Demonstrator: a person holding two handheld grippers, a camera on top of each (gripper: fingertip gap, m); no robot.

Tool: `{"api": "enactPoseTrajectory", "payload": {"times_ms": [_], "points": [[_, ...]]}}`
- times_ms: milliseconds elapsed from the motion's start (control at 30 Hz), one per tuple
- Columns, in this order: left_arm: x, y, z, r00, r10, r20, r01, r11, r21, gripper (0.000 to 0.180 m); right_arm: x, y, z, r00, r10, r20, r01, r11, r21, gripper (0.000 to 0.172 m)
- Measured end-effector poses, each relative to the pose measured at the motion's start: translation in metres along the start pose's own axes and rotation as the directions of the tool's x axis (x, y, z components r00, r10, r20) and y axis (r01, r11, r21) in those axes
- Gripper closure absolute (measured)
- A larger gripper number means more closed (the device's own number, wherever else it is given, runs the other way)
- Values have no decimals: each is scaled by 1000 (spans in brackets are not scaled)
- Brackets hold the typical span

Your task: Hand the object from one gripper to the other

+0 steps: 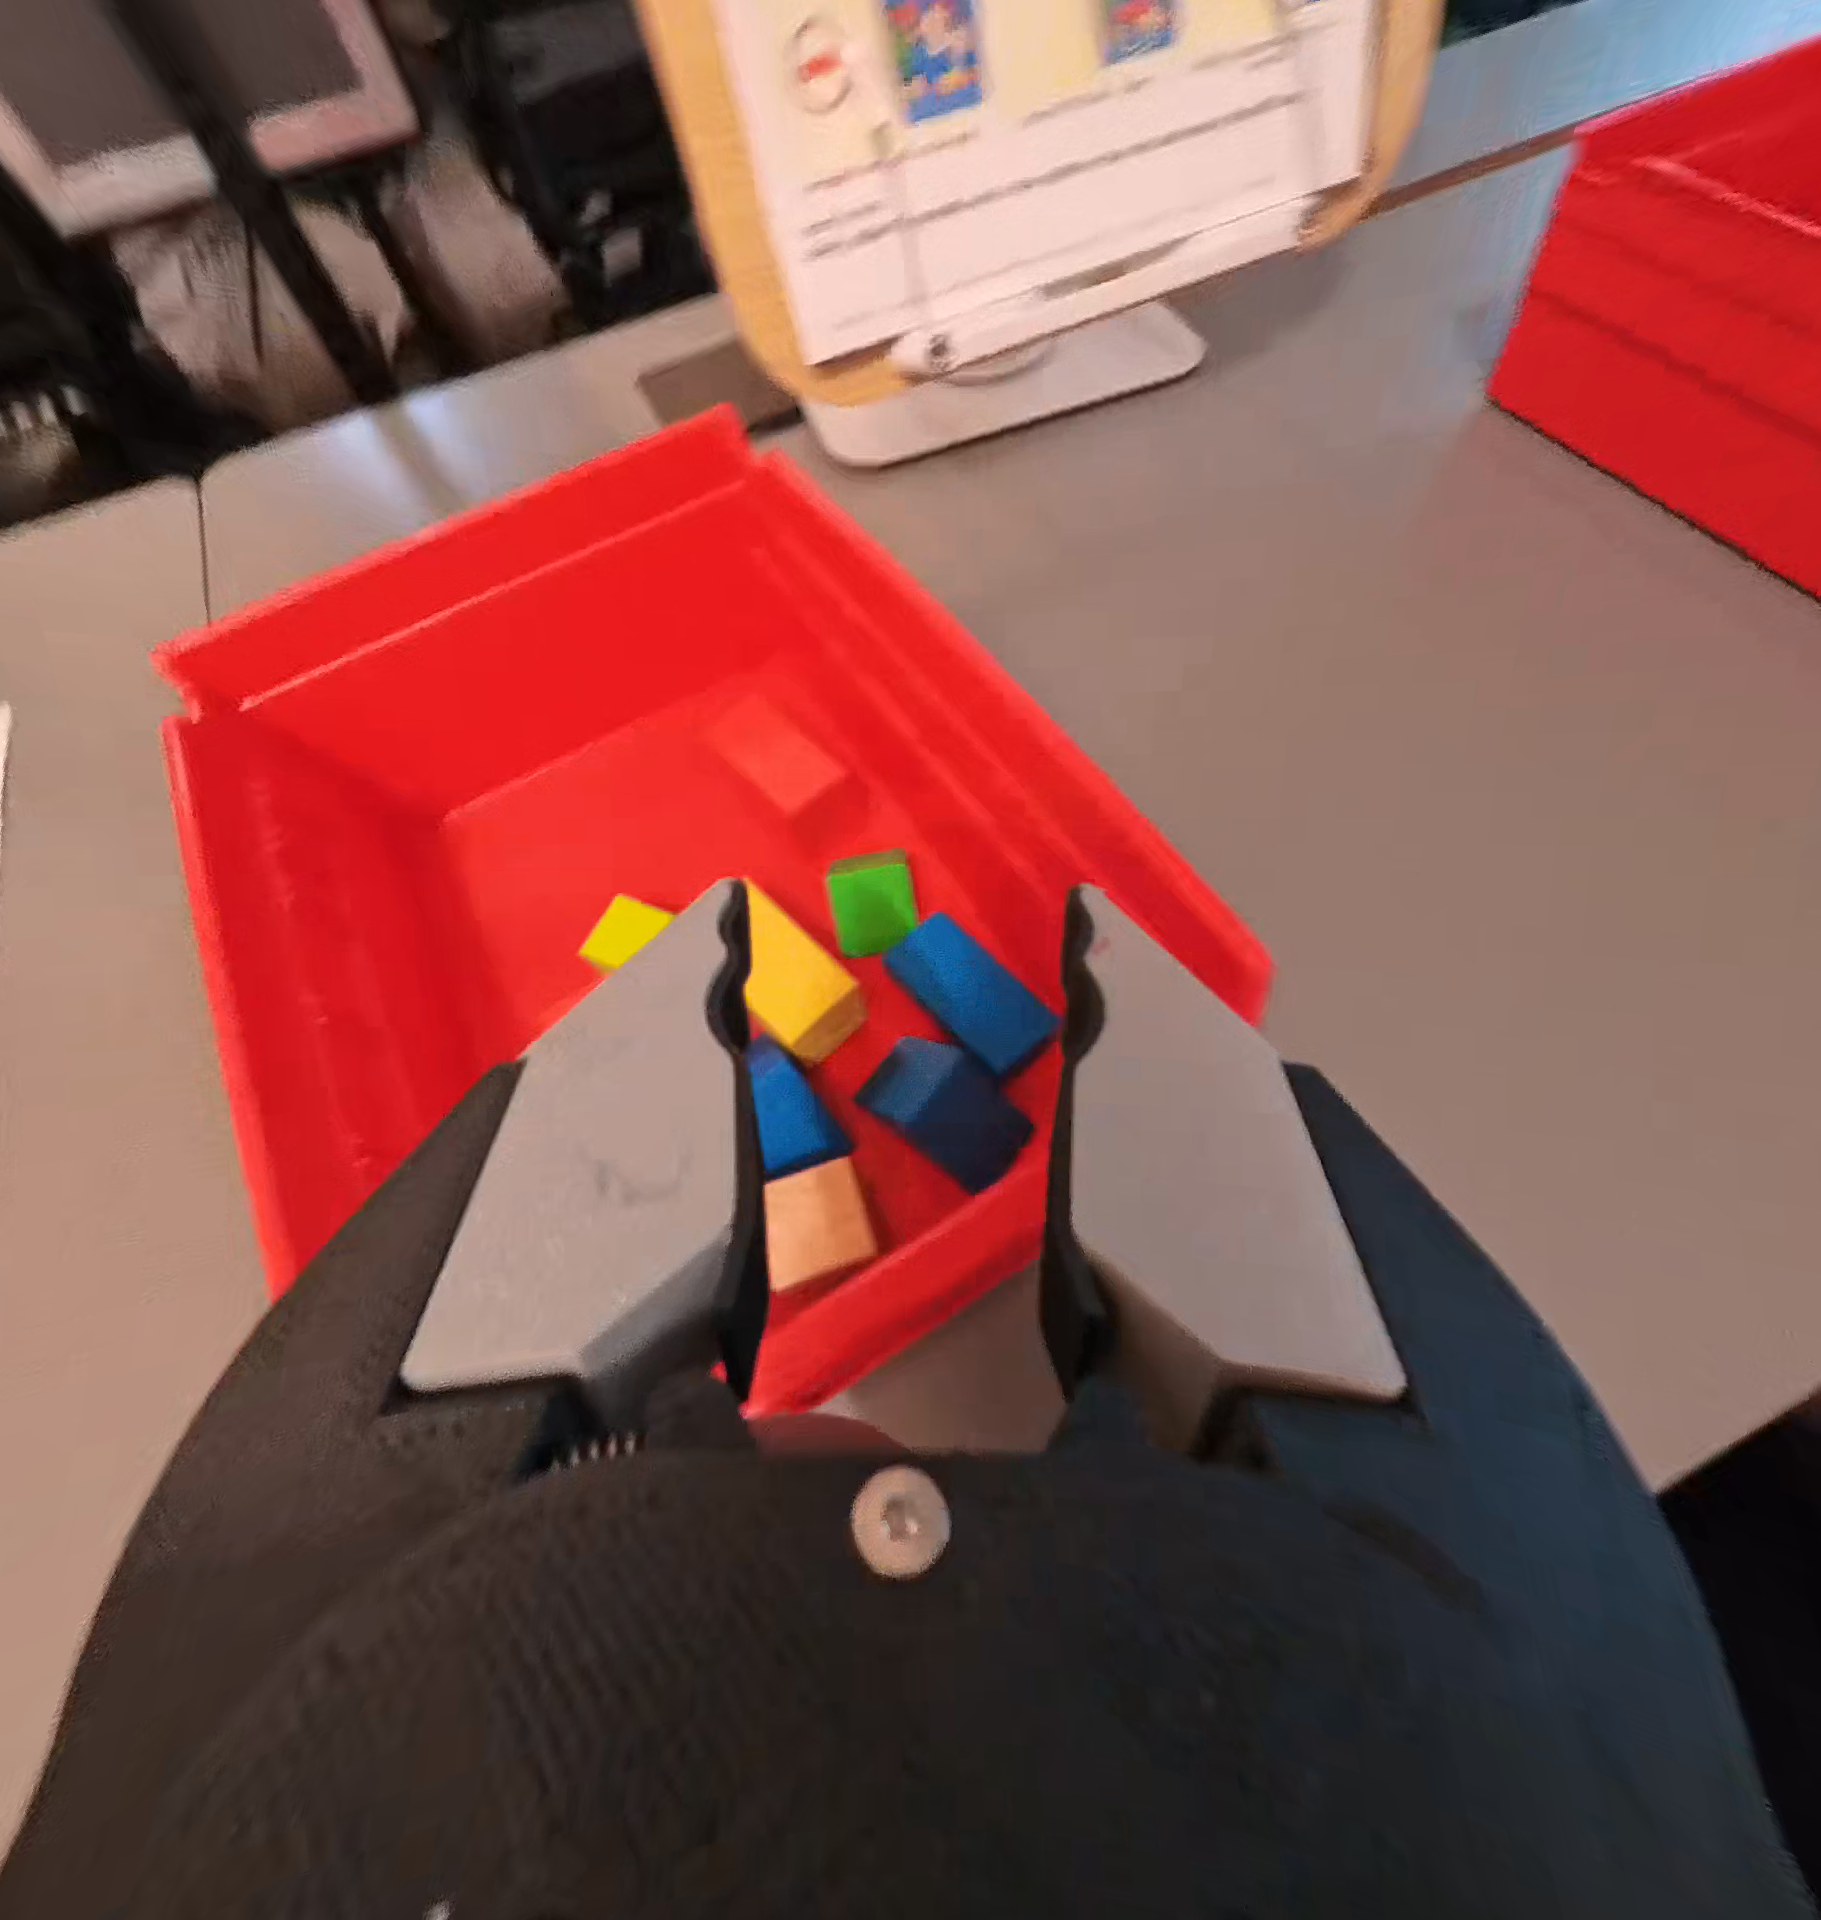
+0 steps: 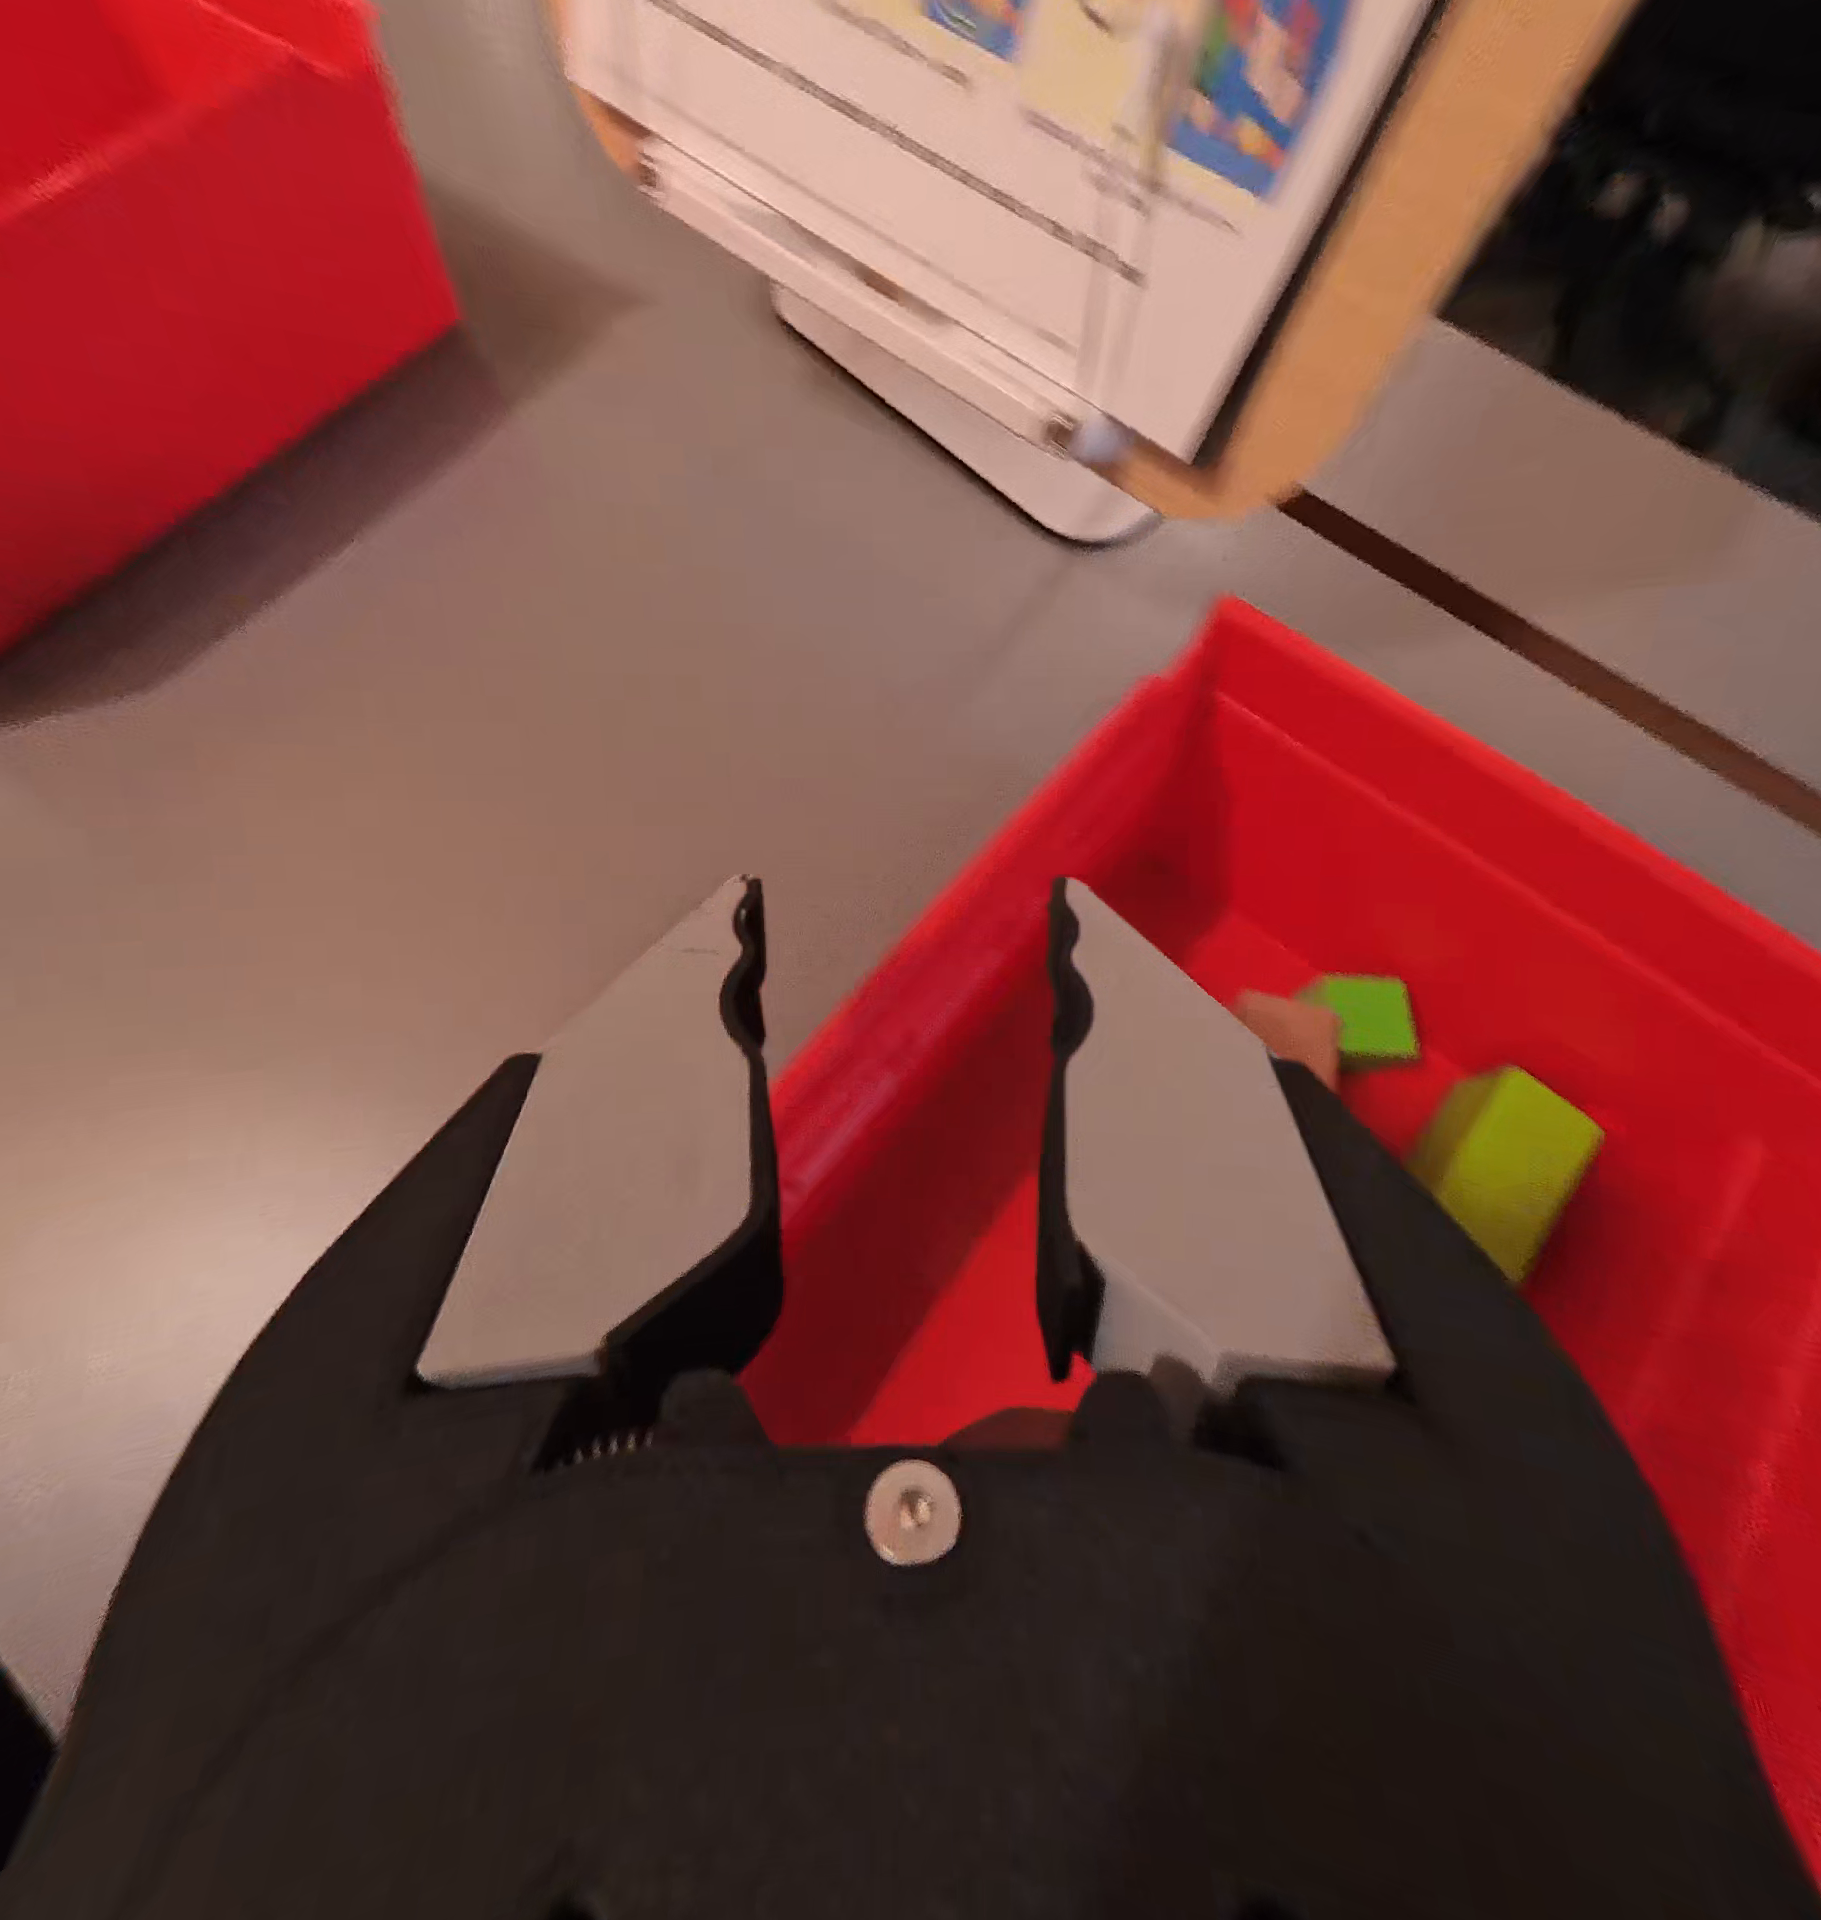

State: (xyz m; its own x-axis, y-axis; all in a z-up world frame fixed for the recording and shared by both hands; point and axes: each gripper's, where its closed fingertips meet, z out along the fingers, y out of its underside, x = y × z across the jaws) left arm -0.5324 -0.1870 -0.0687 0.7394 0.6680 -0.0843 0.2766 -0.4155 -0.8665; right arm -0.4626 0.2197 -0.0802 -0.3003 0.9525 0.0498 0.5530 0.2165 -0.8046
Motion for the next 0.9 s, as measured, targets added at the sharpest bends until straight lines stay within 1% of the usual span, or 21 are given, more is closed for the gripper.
{"api": "enactPoseTrajectory", "payload": {"times_ms": [67,100,133,200,267,300,367,533,667,733,767,800,867,900], "points": [[-25,8,16,999,-39,27,42,990,-132,121,-32,-9,3,997,-54,52,53,998,30,119],[-40,14,26,997,-28,65,41,978,-204,116,-48,-12,6,993,-79,84,76,996,44,119],[-54,19,35,995,-9,100,35,964,-262,114,-64,-14,9,988,-101,118,95,994,56,119],[-72,27,55,994,30,110,12,934,-358,123,-89,-14,16,977,-138,165,128,989,72,119],[-82,36,71,995,82,64,-45,893,-447,127,-100,-9,21,971,-169,167,160,985,65,119],[-89,41,77,993,114,43,-79,869,-489,130,-99,-5,21,972,-183,149,176,983,57,119],[-98,47,87,988,153,-13,-135,830,-540,129,-96,0,17,973,-194,127,189,981,53,120],[-110,63,104,978,169,-121,-207,747,-632,128,-82,2,-9,980,-157,125,147,985,85,120],[-117,87,108,960,212,-182,-276,622,-733,123,-73,2,-24,985,-117,131,102,988,117,120],[-119,91,111,954,233,-191,-294,583,-757,125,-67,4,-26,987,-112,111,99,988,117,120],[-121,91,114,950,251,-185,-300,573,-763,129,-66,5,-27,988,-109,110,96,988,117,120],[-120,91,117,946,261,-191,-310,565,-765,137,-66,6,-28,988,-105,114,91,989,119,120],[-110,96,122,944,234,-235,-327,547,-770,143,-69,6,-29,987,-99,130,82,989,126,120],[-104,97,123,943,207,-261,-333,545,-769,154,-70,6,-30,986,-97,138,80,988,129,120]]}}
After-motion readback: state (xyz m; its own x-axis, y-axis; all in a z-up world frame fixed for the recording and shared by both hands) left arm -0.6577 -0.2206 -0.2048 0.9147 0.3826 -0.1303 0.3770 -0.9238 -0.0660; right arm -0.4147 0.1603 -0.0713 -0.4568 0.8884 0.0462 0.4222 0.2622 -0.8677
